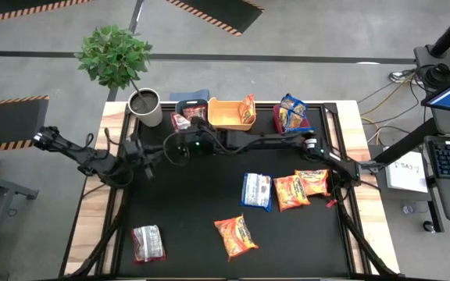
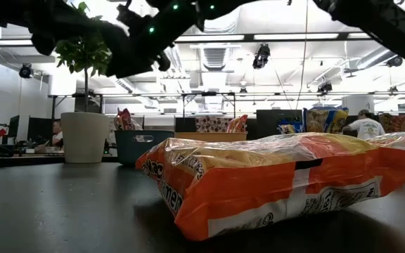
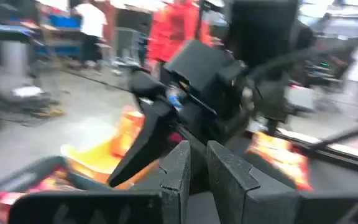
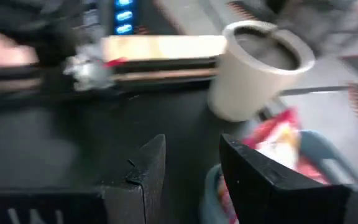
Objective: Sort Maruchan noodles
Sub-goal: Put the orange noodle pack into the yellow bin
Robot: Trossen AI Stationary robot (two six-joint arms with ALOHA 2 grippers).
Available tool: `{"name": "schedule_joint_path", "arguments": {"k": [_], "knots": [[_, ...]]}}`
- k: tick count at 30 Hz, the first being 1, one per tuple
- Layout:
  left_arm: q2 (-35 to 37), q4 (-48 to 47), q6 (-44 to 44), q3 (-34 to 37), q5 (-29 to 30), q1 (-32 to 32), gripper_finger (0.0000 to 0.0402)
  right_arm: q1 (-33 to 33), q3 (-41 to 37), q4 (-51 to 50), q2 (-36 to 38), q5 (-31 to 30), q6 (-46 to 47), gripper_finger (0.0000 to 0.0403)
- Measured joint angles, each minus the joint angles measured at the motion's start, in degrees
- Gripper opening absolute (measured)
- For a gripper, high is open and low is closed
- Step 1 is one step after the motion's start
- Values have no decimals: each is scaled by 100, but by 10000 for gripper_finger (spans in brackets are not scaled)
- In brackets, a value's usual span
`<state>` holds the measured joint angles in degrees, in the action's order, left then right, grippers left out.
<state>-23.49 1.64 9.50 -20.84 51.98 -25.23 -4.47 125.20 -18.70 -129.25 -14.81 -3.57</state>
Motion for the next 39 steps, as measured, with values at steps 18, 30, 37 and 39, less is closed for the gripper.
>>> {"name": "schedule_joint_path", "arguments": {"k": [18,30,37,39], "knots": [[-1549,200,2013,4,-1224,-357,39,353,-4307,2832,2449,1339,52,131],[-2995,1533,2328,-30,-1215,-383,39,385,-7126,4132,4277,1334,704,112],[-3714,1586,2410,-452,-1223,-383,39,387,-7575,3654,4531,1794,807,98],[-3908,1588,2306,-615,-1245,-383,39,387,-7552,3043,4579,2017,890,92]]}}
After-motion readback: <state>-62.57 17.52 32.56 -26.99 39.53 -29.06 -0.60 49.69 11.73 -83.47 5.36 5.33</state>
